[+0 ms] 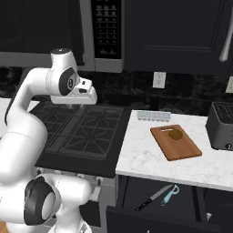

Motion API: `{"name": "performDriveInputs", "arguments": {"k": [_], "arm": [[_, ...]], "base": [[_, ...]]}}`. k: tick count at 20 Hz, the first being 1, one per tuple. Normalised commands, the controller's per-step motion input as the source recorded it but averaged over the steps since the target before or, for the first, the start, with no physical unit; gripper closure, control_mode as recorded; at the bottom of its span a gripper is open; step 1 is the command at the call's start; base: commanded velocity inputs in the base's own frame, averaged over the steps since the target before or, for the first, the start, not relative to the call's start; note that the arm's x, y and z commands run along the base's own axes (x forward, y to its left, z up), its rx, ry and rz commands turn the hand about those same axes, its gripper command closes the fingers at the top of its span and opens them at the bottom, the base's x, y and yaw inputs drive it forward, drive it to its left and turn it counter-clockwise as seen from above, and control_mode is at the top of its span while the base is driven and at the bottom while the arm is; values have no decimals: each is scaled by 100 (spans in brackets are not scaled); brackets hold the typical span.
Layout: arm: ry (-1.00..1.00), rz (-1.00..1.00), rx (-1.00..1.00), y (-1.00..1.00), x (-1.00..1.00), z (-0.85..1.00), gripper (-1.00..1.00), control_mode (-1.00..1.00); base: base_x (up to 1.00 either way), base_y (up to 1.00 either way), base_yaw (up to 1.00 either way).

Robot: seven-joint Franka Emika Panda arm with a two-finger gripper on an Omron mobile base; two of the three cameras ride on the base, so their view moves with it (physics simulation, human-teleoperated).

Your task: Place the appropriate cutting tool for cutting the avocado skin on the cutting board.

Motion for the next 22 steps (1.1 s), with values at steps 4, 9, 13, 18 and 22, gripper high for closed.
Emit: {"name": "performDriveInputs", "arguments": {"k": [4,9,13,18,22], "arm": [[-2,0,0,0,-10,-1,-100,-100],[1,-5,1,-29,-21,-33,-100,-100],[7,-17,8,-86,-31,-50,-100,-100],[12,-20,7,-87,-26,-62,-100,-100],[14,-15,3,-70,-29,-75,-100,-100]], "base": [[0,0,0],[0,0,0],[0,0,0],[0,0,0],[0,0,0]]}}
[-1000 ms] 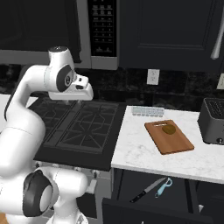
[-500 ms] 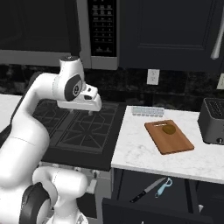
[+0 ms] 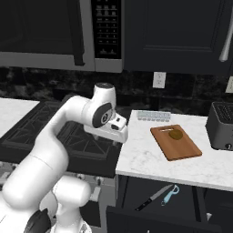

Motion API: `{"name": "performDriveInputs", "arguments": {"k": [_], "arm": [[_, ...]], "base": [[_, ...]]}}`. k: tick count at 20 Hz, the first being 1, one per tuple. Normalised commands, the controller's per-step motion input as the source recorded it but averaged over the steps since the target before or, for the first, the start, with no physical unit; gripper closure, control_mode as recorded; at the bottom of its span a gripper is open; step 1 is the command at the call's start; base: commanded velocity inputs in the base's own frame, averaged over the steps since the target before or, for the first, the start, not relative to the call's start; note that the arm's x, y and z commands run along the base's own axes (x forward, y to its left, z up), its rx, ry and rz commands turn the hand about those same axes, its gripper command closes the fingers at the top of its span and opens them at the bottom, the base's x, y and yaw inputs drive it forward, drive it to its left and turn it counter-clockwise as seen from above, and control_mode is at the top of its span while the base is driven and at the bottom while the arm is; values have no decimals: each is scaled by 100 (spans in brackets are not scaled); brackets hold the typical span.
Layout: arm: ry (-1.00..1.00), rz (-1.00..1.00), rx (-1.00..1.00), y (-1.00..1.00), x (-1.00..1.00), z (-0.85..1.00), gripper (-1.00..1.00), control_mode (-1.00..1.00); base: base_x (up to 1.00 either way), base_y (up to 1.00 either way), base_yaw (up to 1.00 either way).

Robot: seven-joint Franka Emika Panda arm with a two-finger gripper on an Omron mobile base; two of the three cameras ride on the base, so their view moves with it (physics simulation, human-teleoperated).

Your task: Place the appropriate cutting tool for cutting the avocado skin on the cutting board.

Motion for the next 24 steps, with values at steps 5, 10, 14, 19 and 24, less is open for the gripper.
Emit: {"name": "performDriveInputs", "arguments": {"k": [5,10,14,19,24], "arm": [[11,-15,6,-71,-32,-68,-100,-100],[11,-18,8,-59,-41,-45,-100,-100],[11,-17,7,-67,-31,-48,-100,-100],[8,-13,5,-62,-27,-44,-100,-100],[5,-4,-2,-30,-1,-34,-100,-100]], "base": [[0,0,0],[0,0,0],[0,0,0],[0,0,0],[0,0,0]]}}
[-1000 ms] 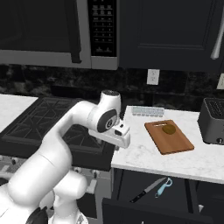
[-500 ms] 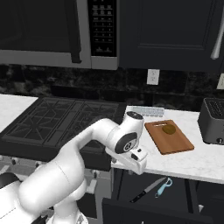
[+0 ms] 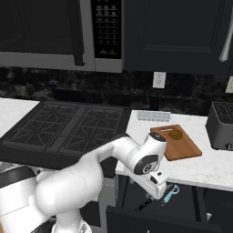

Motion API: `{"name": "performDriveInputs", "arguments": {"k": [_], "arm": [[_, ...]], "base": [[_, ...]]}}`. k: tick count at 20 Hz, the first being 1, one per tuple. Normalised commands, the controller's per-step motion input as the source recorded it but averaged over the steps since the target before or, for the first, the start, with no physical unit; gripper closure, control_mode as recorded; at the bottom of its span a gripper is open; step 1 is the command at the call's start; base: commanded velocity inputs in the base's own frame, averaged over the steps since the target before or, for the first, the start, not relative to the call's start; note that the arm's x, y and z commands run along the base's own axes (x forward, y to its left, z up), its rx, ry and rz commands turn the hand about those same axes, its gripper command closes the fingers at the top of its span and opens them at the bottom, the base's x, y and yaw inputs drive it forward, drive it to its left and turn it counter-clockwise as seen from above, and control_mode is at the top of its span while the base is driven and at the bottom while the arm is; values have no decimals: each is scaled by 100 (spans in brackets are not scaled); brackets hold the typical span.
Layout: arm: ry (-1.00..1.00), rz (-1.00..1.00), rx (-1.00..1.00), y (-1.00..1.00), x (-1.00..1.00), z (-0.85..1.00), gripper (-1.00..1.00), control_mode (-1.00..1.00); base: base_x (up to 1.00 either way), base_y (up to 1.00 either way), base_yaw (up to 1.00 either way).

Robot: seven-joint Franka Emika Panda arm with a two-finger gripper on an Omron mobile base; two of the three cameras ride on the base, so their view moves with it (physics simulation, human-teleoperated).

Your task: Place the appropriate cutting tool for cutting the avocado skin on the cutting board.

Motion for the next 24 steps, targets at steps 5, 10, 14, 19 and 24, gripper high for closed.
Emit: {"name": "performDriveInputs", "arguments": {"k": [5,10,14,19,24], "arm": [[8,0,0,-44,0,-27,-100,-100],[2,7,2,-23,0,-24,-100,-100],[0,19,6,-17,0,-18,-100,-100],[0,24,2,-15,0,-24,-100,-100],[-1,25,3,-15,0,-30,-100,-100]], "base": [[0,0,0],[0,0,0],[0,0,0],[0,0,0],[0,0,0]]}}
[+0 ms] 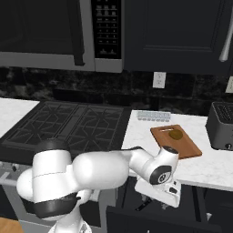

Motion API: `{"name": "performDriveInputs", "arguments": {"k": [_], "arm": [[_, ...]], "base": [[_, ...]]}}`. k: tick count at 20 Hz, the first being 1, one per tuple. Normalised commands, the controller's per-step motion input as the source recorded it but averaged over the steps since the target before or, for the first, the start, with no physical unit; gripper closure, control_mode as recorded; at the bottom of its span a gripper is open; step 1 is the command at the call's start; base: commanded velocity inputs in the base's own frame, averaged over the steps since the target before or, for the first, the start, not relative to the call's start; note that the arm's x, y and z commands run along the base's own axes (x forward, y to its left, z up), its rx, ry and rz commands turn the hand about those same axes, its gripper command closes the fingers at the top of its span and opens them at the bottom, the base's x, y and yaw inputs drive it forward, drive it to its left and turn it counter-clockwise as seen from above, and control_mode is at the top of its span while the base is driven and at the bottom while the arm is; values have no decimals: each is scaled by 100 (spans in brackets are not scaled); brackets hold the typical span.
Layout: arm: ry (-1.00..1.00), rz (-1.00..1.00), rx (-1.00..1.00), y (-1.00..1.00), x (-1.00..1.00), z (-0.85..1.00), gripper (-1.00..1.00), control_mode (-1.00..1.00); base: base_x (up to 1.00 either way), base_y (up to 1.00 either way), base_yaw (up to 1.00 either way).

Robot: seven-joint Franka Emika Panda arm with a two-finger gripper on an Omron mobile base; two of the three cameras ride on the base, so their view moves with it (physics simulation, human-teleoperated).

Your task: Place the appropriate cutting tool for cutting the avocado skin on the cutting board.

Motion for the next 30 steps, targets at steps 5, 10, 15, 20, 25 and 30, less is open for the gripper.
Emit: {"name": "performDriveInputs", "arguments": {"k": [5,10,15,20,25,30], "arm": [[-5,18,10,-9,0,-32,-100,-100],[-4,16,10,-13,0,-23,-100,-100],[1,12,5,-7,-35,-6,-100,-100],[9,9,2,1,-74,0,-100,-100],[17,8,0,13,-80,0,-100,-100],[12,4,1,23,-50,3,-100,-100]], "base": [[0,0,0],[0,0,0],[0,0,0],[0,0,0],[0,0,0],[0,0,0]]}}
